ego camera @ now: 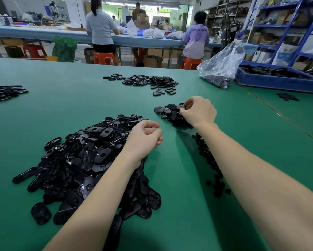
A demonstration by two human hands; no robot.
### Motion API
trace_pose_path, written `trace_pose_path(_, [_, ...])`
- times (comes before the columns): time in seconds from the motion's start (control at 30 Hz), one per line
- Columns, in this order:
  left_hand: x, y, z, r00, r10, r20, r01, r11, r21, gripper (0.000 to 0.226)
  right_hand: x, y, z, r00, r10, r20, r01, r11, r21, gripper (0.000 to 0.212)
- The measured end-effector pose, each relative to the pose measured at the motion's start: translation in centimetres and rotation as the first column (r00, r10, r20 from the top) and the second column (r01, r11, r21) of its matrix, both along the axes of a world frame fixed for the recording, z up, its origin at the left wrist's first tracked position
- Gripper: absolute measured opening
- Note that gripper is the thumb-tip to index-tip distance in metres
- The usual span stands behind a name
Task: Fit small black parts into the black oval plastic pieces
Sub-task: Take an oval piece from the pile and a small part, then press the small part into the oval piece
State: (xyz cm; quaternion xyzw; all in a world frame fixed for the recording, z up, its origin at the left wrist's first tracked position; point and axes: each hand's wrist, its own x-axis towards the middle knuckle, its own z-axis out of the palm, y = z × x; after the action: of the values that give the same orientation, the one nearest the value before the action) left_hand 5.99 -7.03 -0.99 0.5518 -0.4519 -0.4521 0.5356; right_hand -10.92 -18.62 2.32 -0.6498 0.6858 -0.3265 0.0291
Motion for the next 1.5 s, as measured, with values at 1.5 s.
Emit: trace_pose_path(1.5, [-0.2, 1.8, 0.2, 0.199, 0.164, 0.966, 0.205, 0.957, -0.205, 0.016, -4.5, 10.4, -1.3, 0.994, -0.010, 0.111, -0.015, 0.976, 0.218, 0.015])
